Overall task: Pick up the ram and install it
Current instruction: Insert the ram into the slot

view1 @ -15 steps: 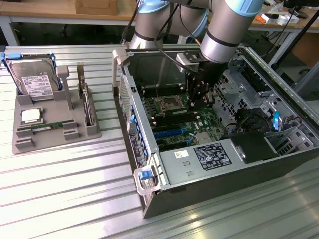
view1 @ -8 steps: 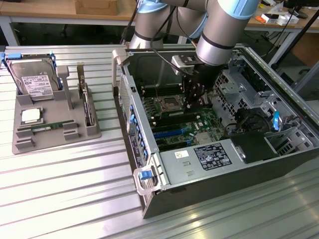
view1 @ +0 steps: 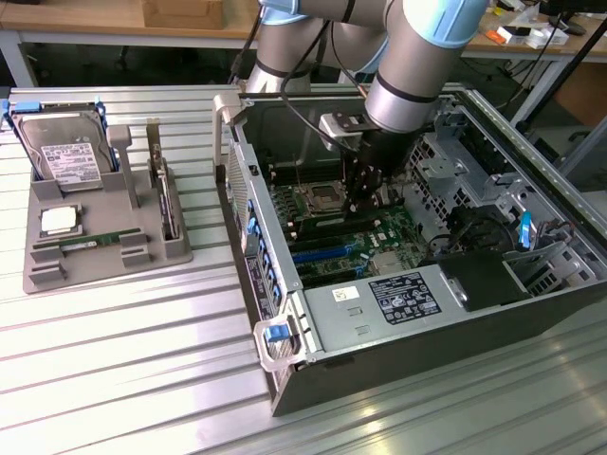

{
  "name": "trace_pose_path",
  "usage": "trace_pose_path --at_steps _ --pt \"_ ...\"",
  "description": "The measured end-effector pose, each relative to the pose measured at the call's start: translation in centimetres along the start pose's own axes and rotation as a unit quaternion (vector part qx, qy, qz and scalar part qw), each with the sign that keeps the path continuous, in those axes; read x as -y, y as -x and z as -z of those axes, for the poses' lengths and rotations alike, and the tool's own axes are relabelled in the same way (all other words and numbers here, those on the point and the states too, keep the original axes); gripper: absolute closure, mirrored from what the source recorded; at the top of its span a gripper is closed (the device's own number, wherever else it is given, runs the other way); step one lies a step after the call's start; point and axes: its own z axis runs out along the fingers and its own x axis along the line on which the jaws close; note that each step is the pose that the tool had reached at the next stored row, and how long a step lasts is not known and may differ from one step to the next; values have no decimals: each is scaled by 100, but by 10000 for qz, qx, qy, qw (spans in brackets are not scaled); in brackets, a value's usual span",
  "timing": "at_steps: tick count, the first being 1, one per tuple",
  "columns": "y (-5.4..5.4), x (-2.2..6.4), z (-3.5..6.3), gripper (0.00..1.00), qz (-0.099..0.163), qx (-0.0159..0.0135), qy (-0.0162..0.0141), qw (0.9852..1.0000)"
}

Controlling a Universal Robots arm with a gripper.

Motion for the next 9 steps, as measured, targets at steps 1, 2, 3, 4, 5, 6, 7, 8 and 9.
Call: trace_pose_path --at_steps 1,2,3,4,5,6,7,8,9 --pt "-2 -1 -2 88 0 0 0 10000" --pt "-6 -1 -5 88 -1 -2 0 10000" --pt "-10 -1 -10 88 -2 -2 0 10000" --pt "-11 -1 -17 88 -1 -3 0 10000" --pt "-11 -2 -22 88 -1 -2 0 10000" --pt "-11 -3 -26 88 -2 -2 0 10000" --pt "-11 -3 -33 88 -1 -2 0 10000" --pt "-11 -3 -42 88 -2 -2 0 10000" --pt "-11 -2 -50 88 -2 -2 0 10000"
